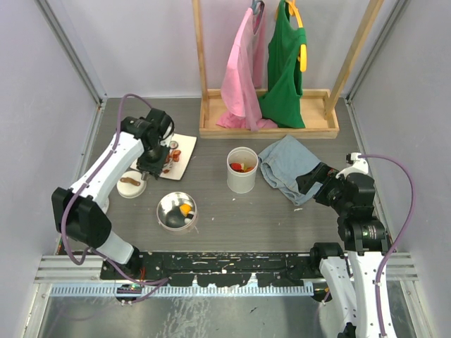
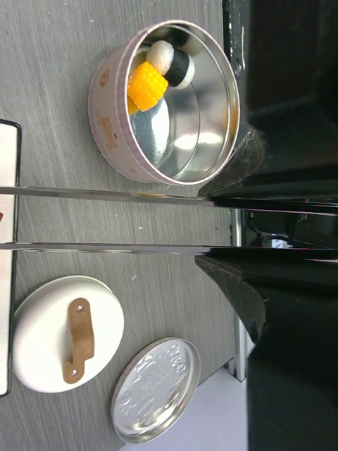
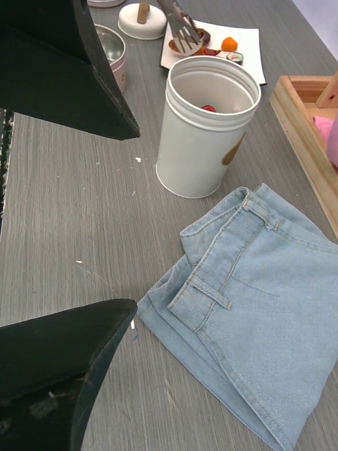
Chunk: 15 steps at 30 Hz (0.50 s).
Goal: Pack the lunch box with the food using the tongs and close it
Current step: Pick up the fake food from the plate.
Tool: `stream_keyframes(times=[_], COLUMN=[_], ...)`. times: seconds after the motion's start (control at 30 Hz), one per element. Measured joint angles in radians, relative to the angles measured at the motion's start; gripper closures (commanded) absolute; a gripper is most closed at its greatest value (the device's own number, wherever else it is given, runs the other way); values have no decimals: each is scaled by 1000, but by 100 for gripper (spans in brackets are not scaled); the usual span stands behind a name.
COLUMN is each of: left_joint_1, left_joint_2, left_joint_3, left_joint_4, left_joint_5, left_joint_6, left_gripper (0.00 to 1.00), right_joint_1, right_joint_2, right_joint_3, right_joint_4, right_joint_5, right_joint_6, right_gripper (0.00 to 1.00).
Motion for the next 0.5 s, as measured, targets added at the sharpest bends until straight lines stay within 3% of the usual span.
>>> stream_keyframes(times=[0.5], left_joint_1=[0], left_joint_2=[-70], left_joint_3=[59], left_joint_4=[-35], left_joint_5=[12], left_joint_6=[-1], left_gripper=[75], right_joint_1=[0], right_joint_2=[0], right_joint_3=[0], right_joint_4=[0], right_joint_5=[3], right_joint_6=[-1], right_gripper=[0])
